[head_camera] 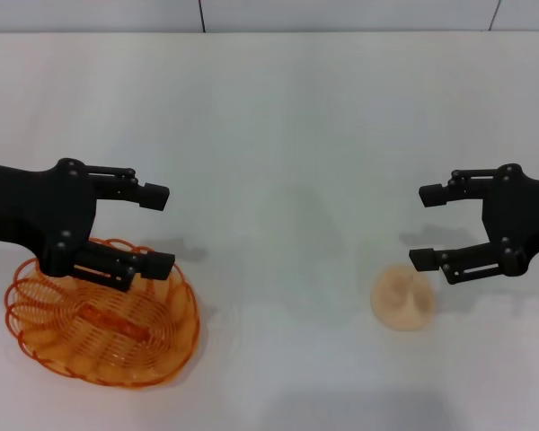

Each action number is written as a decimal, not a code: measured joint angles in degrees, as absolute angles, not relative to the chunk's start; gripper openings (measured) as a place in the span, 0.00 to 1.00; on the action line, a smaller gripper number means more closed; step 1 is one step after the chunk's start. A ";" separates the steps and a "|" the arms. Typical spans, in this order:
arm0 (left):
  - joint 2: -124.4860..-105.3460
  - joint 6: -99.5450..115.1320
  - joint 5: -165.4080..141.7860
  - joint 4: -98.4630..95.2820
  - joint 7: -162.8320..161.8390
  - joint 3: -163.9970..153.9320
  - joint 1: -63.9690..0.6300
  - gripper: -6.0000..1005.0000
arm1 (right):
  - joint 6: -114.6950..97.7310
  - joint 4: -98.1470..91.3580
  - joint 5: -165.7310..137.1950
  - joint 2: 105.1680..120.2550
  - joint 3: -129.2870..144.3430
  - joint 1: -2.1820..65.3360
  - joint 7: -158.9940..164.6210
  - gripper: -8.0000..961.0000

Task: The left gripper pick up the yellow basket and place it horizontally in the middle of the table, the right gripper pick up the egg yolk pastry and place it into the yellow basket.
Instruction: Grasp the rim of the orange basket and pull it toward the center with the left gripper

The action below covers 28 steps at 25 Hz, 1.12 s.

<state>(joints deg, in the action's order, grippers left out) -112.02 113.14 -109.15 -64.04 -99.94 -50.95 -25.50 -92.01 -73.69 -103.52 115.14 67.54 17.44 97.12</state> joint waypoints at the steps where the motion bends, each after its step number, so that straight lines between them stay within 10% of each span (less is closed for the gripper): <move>1: -112.12 113.13 -109.15 -64.10 -99.70 -50.92 -25.55 0.88 | -91.97 -73.68 -103.67 115.14 67.57 17.53 97.11 0.86; 28: -109.17 113.01 -120.05 -64.15 -110.44 -48.46 -30.45 0.88 | -91.74 -73.65 -103.26 115.20 67.99 17.72 97.13 0.86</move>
